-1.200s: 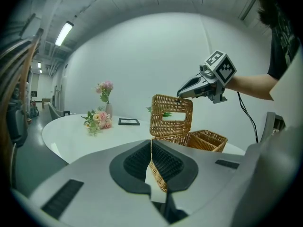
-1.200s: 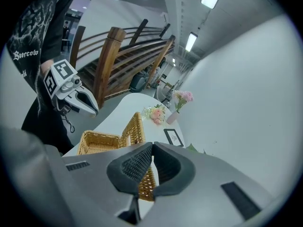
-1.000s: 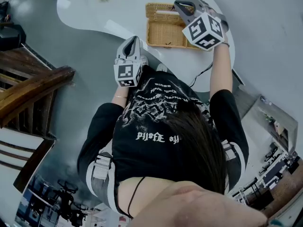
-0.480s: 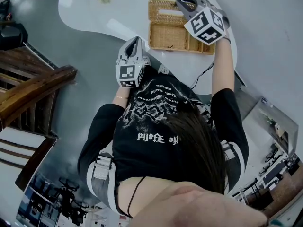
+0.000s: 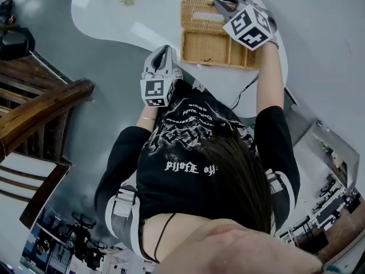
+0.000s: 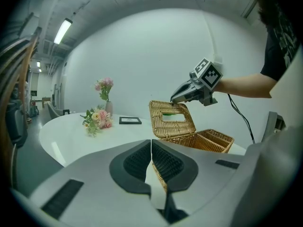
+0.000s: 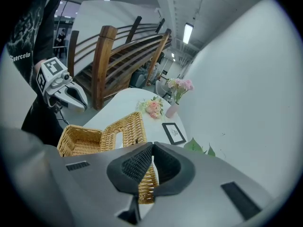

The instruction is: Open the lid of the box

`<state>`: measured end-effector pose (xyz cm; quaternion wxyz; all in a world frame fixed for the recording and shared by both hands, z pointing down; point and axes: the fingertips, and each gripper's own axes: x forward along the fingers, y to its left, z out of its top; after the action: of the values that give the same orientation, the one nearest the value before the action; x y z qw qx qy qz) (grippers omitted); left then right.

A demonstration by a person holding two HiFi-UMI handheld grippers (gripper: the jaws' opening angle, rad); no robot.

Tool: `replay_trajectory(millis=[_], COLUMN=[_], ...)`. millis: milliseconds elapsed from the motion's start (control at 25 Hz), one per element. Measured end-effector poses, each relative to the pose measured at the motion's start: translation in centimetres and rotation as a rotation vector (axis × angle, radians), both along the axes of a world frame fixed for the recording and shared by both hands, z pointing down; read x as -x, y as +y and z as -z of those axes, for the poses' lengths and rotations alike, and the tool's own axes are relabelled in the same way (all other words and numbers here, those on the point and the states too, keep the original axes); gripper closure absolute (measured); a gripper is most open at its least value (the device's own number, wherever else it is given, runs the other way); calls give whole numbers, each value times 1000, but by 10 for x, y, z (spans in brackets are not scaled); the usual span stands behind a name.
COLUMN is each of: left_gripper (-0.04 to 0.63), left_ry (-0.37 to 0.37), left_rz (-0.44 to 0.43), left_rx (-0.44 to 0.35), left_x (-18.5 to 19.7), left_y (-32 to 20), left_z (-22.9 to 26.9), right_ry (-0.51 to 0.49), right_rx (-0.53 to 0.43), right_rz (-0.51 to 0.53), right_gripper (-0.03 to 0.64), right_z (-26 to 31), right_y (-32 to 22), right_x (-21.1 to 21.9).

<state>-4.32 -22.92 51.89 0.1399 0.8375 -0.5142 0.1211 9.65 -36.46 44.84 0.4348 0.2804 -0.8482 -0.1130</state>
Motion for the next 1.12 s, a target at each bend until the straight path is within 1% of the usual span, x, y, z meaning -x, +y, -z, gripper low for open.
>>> replay_trajectory(millis=[200, 480, 640, 920, 1120], left_gripper=[571, 571, 571, 571, 571], left_ry=[2, -1, -7, -9, -12], left_rz=[2, 0, 8, 19, 29], left_rx=[2, 10, 18, 24, 38], left_x=[0, 0, 1, 1, 3], left_y=[-6, -15, -21, -28, -29], left_z=[1, 0, -2, -7, -9], right_ry=[-8, 9, -2, 18, 8], right_rx=[34, 74, 96, 143, 182], right_rz=[-4, -2, -5, 3, 0], right_gripper=[581, 581, 581, 581, 581], right_z=[-7, -24, -31, -56, -68], right_y=[-9, -25, -33, -42, -47], right_x=[-1, -2, -4, -7, -7])
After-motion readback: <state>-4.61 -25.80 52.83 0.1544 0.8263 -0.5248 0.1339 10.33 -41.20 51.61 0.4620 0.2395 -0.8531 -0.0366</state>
